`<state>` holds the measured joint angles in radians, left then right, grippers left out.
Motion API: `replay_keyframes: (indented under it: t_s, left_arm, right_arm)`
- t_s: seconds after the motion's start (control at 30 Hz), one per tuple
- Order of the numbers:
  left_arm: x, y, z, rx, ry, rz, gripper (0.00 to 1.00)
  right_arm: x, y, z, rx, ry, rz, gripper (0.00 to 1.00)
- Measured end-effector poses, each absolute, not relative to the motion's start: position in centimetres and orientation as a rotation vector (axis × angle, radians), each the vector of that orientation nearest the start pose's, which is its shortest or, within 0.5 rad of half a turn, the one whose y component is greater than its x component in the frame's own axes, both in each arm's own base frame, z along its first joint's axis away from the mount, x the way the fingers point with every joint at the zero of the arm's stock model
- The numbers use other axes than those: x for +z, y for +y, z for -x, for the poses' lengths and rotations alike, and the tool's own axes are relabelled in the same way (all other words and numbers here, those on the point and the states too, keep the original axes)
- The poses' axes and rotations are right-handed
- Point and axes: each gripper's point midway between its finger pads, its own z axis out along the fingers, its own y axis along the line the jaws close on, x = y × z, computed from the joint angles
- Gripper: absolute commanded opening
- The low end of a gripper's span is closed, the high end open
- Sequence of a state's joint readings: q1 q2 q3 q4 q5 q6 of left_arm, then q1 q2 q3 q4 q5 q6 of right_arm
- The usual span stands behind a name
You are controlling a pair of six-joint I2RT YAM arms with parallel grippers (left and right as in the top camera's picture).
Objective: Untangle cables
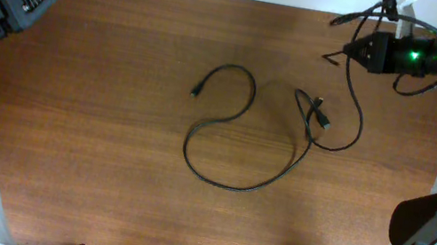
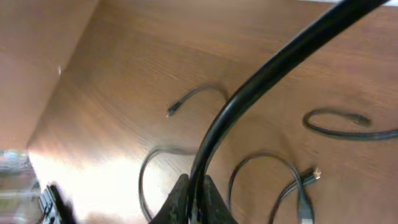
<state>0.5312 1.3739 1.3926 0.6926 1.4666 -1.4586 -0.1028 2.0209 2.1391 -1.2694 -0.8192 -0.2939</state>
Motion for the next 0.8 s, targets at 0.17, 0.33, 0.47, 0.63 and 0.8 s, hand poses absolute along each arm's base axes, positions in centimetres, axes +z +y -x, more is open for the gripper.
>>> replay_keyframes:
  t_s: [0.17, 0.33, 0.47, 0.63, 0.8]
  left_arm:
    - [49.7, -0.5, -32.9, -1.347, 1.660, -0.178, 0.27]
    - [49.6, -0.5, -32.9, -1.347, 1.661, -0.178, 0.28]
    - [49.6, -0.5, -32.9, -1.347, 1.661, -0.178, 0.26]
    - [49.0, -0.2, -33.5, -1.362, 1.673, -0.168, 0.24]
    - [48.2, 0.1, -34.0, -1.398, 1.701, -0.136, 0.24]
  right_arm:
    - [29.7, 6.9, -40.5, 0.775, 2.466, 0.504, 0.04]
    - [33.7, 6.6, -35.3, 0.651, 2.439, 0.571, 0.04]
    - [36.4, 6.7, -32.1, 0.603, 2.393, 0.572, 0.04]
    - [37.4, 8.2, -28.6, 0.660, 2.433, 0.536, 0.04]
    - [38.0, 9.5, -30.1, 0.599, 2.357, 0.621, 0.04]
